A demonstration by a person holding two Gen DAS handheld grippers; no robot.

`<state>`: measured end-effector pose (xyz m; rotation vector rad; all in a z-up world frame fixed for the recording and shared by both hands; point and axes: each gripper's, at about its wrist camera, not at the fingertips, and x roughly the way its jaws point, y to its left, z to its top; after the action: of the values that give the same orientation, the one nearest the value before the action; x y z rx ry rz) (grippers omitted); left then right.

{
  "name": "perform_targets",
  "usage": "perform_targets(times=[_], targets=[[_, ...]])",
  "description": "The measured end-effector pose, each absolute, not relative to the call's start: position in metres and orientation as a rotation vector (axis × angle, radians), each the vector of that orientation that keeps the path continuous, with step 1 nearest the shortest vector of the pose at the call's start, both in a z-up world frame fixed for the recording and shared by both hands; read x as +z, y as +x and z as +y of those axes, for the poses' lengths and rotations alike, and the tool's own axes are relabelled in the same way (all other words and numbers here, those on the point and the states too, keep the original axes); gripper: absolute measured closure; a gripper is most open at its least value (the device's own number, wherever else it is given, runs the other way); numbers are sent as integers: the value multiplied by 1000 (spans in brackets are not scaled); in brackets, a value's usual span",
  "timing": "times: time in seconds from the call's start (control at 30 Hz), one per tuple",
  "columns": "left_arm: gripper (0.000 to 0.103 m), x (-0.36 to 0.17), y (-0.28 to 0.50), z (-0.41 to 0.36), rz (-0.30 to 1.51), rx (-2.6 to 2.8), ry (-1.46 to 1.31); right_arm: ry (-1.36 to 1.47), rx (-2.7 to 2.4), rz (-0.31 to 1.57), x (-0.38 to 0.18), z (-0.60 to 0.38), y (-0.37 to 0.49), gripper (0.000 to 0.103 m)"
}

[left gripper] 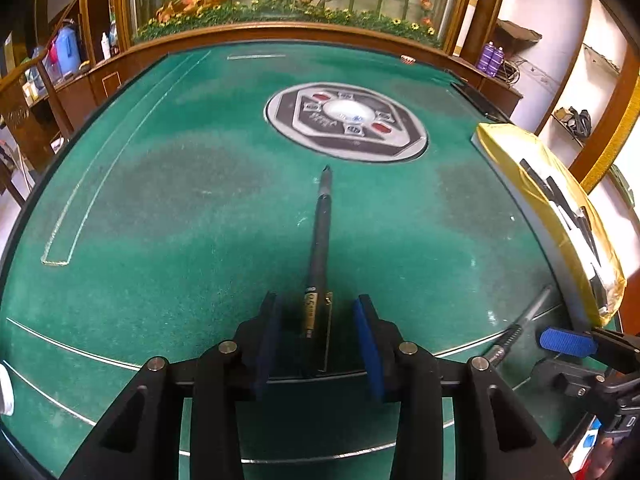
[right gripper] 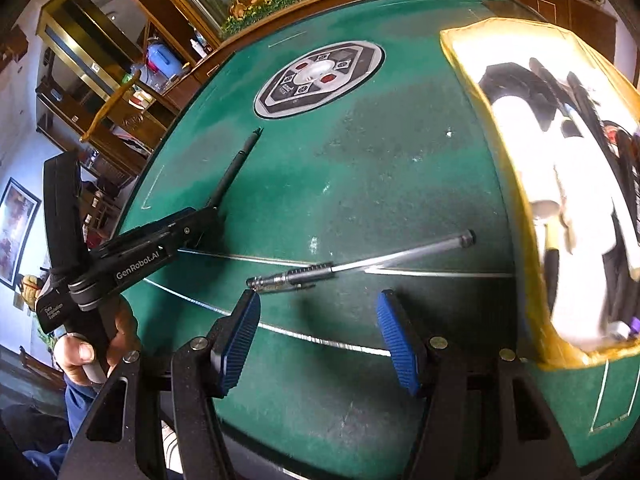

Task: Organize rigid objects
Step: 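Grasp a black pen with the left tool while the right tool grasps a clear pen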

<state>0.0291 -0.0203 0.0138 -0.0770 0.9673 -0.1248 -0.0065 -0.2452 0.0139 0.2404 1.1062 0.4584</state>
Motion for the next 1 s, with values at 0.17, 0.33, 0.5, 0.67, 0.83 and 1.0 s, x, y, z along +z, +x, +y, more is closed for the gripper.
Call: perform_targets(times=[0.17,0.33,0.5,0.67,0.83,1.0], targets=[[62,14,32,-18,959,-136,-75,189,436,1098,15,-234,13,43],[62,13,34,-16,948,-135,-76,54,461,1061,15,-203,44,48],[62,13,32,-24,942,-112,-18,-63,503,1024,13,-184,56,90],[73,11,35,-34,936,-103,35,-23,507,1011,13,-193,48,88],[89,12,34,-41,932,-98,60,-81,496,997,14,-193,29,82],[89,17,27,-31,918,-130,-18,-63,482,974,12,-197,24,94]])
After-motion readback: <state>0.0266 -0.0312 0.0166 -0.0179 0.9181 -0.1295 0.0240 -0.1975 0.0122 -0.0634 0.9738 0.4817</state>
